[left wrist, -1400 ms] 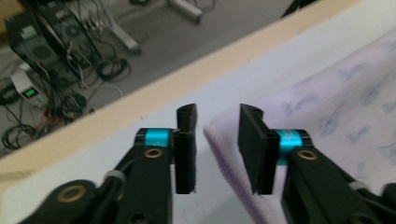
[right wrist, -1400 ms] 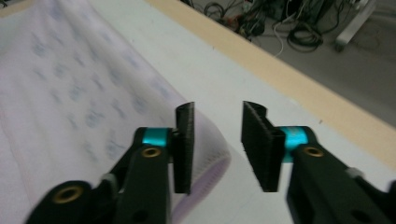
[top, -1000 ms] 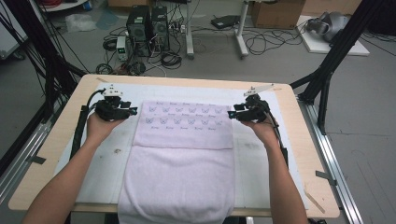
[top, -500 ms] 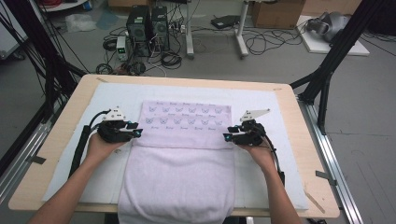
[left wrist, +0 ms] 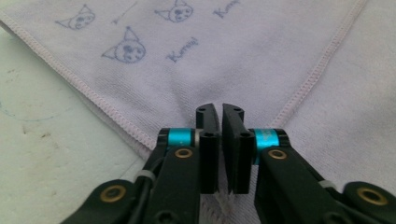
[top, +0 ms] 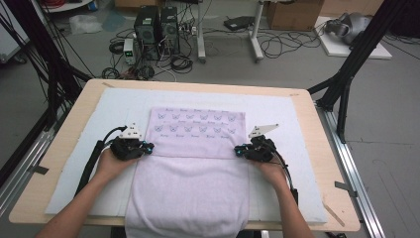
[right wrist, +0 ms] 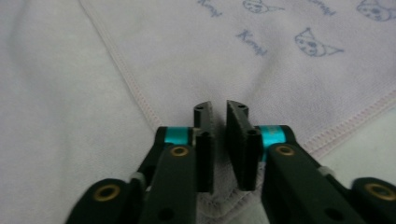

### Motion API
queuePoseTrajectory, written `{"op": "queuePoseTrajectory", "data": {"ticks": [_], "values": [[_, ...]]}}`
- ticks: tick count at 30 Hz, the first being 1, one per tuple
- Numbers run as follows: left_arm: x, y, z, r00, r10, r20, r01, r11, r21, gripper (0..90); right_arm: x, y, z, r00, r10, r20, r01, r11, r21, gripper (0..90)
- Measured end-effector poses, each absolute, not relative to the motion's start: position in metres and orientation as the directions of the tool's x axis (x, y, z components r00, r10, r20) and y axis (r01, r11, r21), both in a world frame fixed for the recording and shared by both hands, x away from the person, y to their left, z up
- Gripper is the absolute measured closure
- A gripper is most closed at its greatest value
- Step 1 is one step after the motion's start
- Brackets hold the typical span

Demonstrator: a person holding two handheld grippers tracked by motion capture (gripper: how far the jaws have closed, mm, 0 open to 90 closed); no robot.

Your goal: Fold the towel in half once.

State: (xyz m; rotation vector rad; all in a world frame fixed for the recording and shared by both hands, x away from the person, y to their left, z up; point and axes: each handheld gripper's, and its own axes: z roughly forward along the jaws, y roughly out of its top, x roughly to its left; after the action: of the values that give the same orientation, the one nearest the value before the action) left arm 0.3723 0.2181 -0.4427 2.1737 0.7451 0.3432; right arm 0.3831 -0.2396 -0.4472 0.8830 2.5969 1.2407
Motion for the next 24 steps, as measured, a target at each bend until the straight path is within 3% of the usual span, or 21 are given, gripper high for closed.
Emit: {"op": "queuePoseTrajectory", "data": {"ticks": [7,14,20,24], "values": [[0.372,0.227,-0.422,0.776,0.63,-0.027,0.393,-0.449,0.802,87.8,0.381,-0.242,-0.43,-0.832,0.547,0.094,0.403,0.48,0.779,87.8],[0.356,0.242,-0.385,0.774,0.632,-0.04,0.362,-0.389,0.847,87.9,0.365,-0.244,-0.389,-0.857,0.509,0.078,0.337,0.44,0.833,87.8],[0.3,0.249,-0.38,0.811,0.585,-0.003,0.318,-0.436,0.842,87.9,0.316,-0.245,-0.372,-0.897,0.44,0.028,0.268,0.494,0.827,87.8],[0.247,0.254,-0.387,0.847,0.531,0.021,0.273,-0.469,0.84,85.9,0.273,-0.248,-0.378,-0.926,0.371,0.069,0.255,0.48,0.839,87.4]]}}
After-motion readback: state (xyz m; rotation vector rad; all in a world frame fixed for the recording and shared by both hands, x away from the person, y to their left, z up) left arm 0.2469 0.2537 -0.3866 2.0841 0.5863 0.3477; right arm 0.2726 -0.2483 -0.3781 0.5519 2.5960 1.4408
